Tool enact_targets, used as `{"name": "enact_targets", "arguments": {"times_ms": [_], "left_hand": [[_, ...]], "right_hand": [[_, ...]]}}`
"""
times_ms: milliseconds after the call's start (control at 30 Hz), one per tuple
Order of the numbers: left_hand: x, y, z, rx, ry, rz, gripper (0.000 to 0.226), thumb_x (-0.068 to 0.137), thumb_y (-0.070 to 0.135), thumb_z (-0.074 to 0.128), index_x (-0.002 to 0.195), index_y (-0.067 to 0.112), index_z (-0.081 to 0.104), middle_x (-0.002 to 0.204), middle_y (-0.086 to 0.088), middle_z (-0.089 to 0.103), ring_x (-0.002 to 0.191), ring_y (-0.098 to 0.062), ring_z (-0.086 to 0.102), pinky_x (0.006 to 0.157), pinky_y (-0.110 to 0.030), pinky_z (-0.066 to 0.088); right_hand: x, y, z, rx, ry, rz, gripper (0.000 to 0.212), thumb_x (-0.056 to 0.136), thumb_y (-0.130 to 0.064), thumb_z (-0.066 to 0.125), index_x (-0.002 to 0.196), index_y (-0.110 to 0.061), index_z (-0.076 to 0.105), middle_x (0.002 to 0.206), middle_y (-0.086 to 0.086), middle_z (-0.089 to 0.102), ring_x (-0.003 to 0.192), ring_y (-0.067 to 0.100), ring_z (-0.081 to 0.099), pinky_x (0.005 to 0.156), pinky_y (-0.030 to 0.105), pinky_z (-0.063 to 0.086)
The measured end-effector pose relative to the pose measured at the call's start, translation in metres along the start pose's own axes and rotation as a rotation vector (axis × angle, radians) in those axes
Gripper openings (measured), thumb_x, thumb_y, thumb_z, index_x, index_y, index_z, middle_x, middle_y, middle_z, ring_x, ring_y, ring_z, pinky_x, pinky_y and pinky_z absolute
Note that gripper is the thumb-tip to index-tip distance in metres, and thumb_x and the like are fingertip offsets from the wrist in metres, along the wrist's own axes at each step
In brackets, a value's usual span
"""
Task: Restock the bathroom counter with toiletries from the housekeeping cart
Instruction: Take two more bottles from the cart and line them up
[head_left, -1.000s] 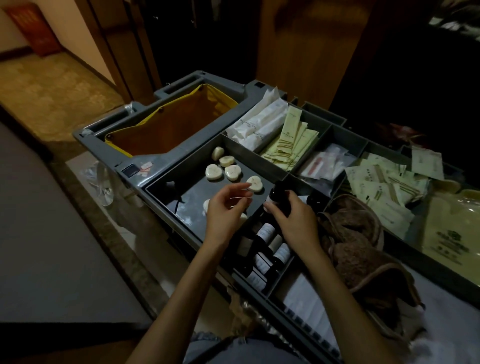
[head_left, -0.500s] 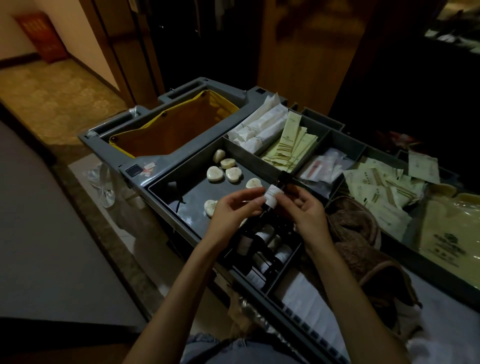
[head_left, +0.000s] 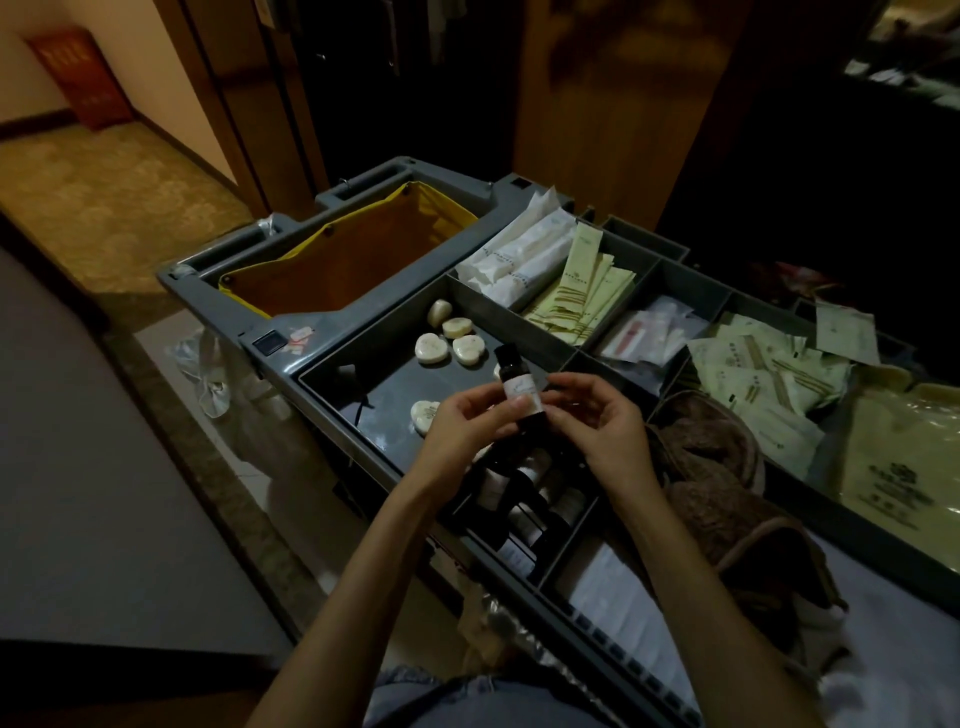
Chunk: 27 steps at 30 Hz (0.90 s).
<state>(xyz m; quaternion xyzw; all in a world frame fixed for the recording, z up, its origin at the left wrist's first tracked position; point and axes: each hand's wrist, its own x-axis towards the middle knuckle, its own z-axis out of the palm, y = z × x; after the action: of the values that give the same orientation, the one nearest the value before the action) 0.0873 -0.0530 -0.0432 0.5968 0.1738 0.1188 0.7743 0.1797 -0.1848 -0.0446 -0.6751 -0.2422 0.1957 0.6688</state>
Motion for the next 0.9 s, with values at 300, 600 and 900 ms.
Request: {"name": "enact_targets", "arguments": {"times_ms": [300, 600, 900], "left_hand": [[0.001, 0.000, -0.002, -0.153, 0.132, 0.014, 0.015, 0.093, 0.015, 0.056, 0.103, 0.020, 0.066, 0.096, 0.002, 0.075, 0.093, -0.014, 0.070, 0.077, -0.021, 0.055], [0.002, 0.002, -0.002, -0.120, 0.131, -0.008, 0.015, 0.092, 0.017, 0.058, 0.104, 0.022, 0.066, 0.103, 0.001, 0.072, 0.098, -0.016, 0.069, 0.079, -0.020, 0.054], [0.001, -0.001, -0.002, -0.076, 0.099, -0.023, 0.015, 0.090, 0.016, 0.062, 0.102, 0.023, 0.067, 0.099, 0.002, 0.074, 0.101, -0.018, 0.068, 0.085, -0.025, 0.055]], "right_hand": [[0.002, 0.013, -0.012, -1.080, -0.092, -0.013, 0.041, 0.089, -0.044, 0.062, 0.121, -0.019, 0.064, 0.118, 0.004, 0.062, 0.110, 0.021, 0.056, 0.089, 0.033, 0.045], [-0.007, -0.003, -0.008, -1.316, -0.330, 0.056, 0.077, 0.071, -0.071, 0.064, 0.129, -0.023, 0.050, 0.127, 0.000, 0.057, 0.123, 0.017, 0.045, 0.105, 0.028, 0.026], [-0.013, -0.010, 0.003, -0.857, -0.275, 0.148, 0.065, 0.076, -0.041, 0.077, 0.127, -0.030, 0.038, 0.124, -0.007, 0.060, 0.113, 0.014, 0.057, 0.094, 0.034, 0.047]]}}
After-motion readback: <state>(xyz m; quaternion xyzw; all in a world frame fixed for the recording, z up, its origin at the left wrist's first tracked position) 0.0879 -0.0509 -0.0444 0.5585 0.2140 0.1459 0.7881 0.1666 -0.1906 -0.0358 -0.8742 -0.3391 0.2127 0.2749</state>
